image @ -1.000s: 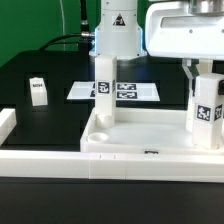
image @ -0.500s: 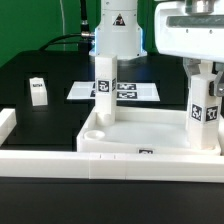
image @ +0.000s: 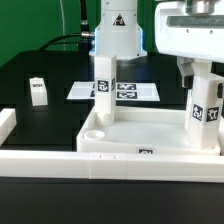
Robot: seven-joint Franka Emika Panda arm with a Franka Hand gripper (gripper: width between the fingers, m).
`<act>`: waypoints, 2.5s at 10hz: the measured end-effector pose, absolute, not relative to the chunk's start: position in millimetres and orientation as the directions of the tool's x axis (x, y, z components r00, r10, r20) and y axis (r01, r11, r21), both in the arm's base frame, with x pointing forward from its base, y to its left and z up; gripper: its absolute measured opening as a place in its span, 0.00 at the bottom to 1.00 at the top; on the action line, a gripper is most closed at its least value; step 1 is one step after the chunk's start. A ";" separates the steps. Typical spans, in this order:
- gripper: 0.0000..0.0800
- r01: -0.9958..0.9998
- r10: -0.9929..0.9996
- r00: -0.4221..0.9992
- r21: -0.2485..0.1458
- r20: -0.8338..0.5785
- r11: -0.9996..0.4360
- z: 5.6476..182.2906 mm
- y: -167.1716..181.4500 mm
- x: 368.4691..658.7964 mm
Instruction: Assemble desk
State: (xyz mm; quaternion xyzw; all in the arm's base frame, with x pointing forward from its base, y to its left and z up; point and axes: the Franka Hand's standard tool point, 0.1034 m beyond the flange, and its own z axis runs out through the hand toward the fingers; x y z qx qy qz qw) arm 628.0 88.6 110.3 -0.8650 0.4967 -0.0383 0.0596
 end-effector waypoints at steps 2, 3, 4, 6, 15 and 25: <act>0.81 -0.775 -0.784 0.620 -0.137 0.027 -0.617 109.5 88.7 627.7; 0.81 -0.739 -0.749 0.662 -0.135 0.035 -0.660 109.5 88.5 627.7; 0.81 -0.667 -0.677 0.734 -0.126 0.051 -0.734 109.3 89.3 627.4; 0.81 -0.525 -0.532 0.843 -0.092 0.081 -0.846 109.1 94.4 626.1; 0.81 0.080 0.077 0.990 -0.016 0.120 -0.997 108.3 101.0 624.8; 0.36 0.211 0.210 0.970 0.002 0.121 -0.977 108.7 94.2 626.2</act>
Offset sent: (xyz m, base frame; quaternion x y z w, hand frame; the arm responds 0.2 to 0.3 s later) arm 0.0000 0.0000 0.0000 0.0000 0.0000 -0.1938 0.9810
